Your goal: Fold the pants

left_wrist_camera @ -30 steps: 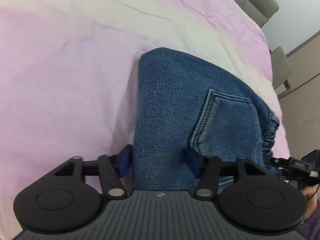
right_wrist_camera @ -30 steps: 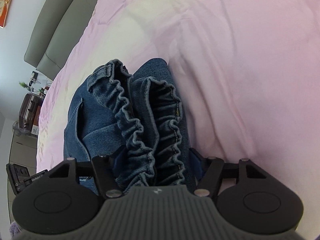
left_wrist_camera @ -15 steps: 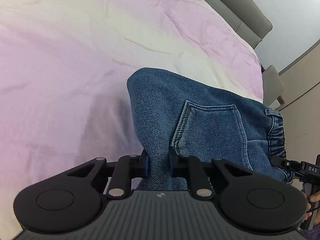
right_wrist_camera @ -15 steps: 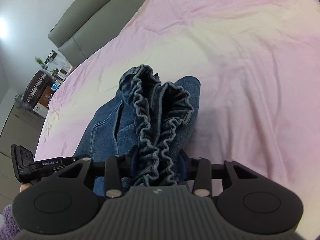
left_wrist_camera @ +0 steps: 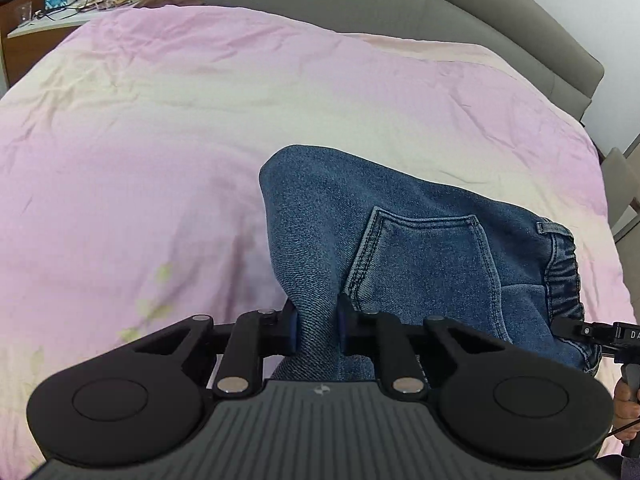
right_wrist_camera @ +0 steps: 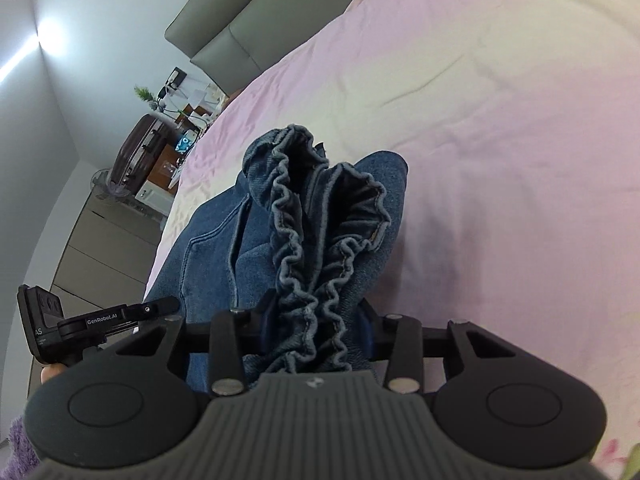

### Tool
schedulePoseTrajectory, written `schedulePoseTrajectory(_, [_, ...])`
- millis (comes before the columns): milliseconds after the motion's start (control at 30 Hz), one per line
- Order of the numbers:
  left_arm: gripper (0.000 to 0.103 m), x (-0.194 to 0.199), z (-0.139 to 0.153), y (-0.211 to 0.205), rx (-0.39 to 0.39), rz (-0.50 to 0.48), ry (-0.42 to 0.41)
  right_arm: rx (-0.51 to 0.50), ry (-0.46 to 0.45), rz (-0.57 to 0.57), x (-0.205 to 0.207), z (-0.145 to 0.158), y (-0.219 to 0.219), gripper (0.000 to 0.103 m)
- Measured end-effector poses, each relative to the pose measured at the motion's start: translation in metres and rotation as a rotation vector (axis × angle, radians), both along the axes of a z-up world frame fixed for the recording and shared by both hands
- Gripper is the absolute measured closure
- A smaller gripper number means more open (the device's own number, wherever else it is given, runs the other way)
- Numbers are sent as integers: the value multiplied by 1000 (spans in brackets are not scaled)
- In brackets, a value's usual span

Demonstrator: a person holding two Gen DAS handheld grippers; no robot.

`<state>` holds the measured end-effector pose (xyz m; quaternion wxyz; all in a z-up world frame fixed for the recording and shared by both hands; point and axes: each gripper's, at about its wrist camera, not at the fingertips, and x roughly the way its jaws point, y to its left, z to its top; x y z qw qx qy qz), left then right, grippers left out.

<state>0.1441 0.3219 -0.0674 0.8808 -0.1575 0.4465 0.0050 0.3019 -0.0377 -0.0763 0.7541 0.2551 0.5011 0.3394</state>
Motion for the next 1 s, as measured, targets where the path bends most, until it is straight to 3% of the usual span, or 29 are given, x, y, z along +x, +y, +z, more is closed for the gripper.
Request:
schedulePoseTrajectory(200, [84,-4,-41,36,1,-13,35,-73,30,55,-13,-33,60,66])
schedulePoseTrajectory(300, [83,-6,-61,45,-6,-29,28,-125,35,72,-15,-45,67,66])
schedulePoseTrajectory(433, [67,-6,-80,42,40,-38,39,-202,40,93,-5,-58,84,66])
schedulePoseTrajectory(500, [65,-8,-81,33,70,-20,21,-211,59,74,-4,-67,86,64])
schedulePoseTrajectory(567, [54,-13,-78,27,108,27,2,-217,66,59,-5,-66,87,60])
schedulePoseTrajectory(700, [48,-36,-61,0,265,122,-60,-295,-24,72,-10,-46,103,47])
schedulePoseTrajectory(767, [48,-50,-47,-15,307,155,-86,-326,-118,72,-18,-26,105,39])
schedulePoseTrajectory(900, [46,-83,-11,-38,377,182,-128,-388,-325,115,-53,19,106,35])
schedulePoseTrajectory(1000, [38,-112,22,-57,439,169,-187,-379,-460,132,-87,53,97,30])
